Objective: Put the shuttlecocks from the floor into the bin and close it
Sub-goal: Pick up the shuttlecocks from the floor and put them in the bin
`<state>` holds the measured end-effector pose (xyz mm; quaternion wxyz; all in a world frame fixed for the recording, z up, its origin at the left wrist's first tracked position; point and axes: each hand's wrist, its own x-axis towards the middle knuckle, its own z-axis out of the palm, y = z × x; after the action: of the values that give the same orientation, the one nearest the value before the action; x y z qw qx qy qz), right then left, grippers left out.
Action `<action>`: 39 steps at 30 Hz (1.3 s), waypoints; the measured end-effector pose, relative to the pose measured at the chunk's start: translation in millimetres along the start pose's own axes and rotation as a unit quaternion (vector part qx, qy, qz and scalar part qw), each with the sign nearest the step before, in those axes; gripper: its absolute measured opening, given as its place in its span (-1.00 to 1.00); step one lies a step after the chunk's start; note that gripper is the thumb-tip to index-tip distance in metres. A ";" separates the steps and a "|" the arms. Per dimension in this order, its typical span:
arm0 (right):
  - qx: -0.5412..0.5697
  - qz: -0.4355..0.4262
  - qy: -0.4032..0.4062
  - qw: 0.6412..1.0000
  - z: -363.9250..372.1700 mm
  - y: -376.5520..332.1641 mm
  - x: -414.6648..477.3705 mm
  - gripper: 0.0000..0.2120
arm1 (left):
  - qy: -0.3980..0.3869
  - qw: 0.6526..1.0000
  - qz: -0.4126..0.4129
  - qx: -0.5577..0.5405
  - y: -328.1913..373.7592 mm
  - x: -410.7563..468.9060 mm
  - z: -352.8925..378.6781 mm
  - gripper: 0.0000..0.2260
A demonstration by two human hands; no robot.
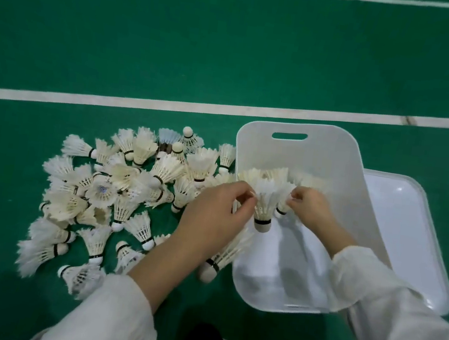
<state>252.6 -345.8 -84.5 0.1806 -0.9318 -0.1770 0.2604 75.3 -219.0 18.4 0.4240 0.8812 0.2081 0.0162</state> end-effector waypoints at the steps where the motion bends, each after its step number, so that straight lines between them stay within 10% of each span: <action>1: 0.003 0.008 -0.004 1.000 2.7 0.1 2.9 -0.86 | 0.000 1.000 -0.003 -0.002 -1.3 -0.2 1.8 -0.86; 9: -0.039 0.010 -0.036 0.999 -2.1 5.0 1.7 -0.62 | -0.012 1.000 -0.015 0.022 -3.3 -0.4 7.9 -0.88; 14: 0.076 -0.107 0.088 0.987 -70.0 -10.0 -67.1 -0.61 | -0.001 1.000 -0.011 0.027 1.5 -0.2 2.9 -0.88; 20: 0.078 -0.174 -0.082 0.978 -73.4 -35.2 -129.8 -0.74 | -0.008 0.999 0.036 0.029 20.0 -0.1 12.2 -0.87; 28: 0.007 0.014 0.025 1.000 -70.1 15.6 -86.3 -0.89 | -0.012 0.996 0.014 -0.089 27.3 -3.7 0.9 -0.58; 33: -0.038 0.053 -0.036 0.997 -37.3 25.6 -37.5 -0.81 | -0.015 0.998 0.066 -0.005 15.6 3.9 15.3 -0.94; 39: -0.084 0.088 -0.008 0.992 -10.3 41.8 -0.6 -0.85 | 0.026 0.989 0.133 0.051 5.0 4.3 23.0 -0.92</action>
<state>267.7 -385.1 -93.9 0.0762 -0.9535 -0.1171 0.2669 85.7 -237.2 6.8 0.3671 0.9208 0.1005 0.0849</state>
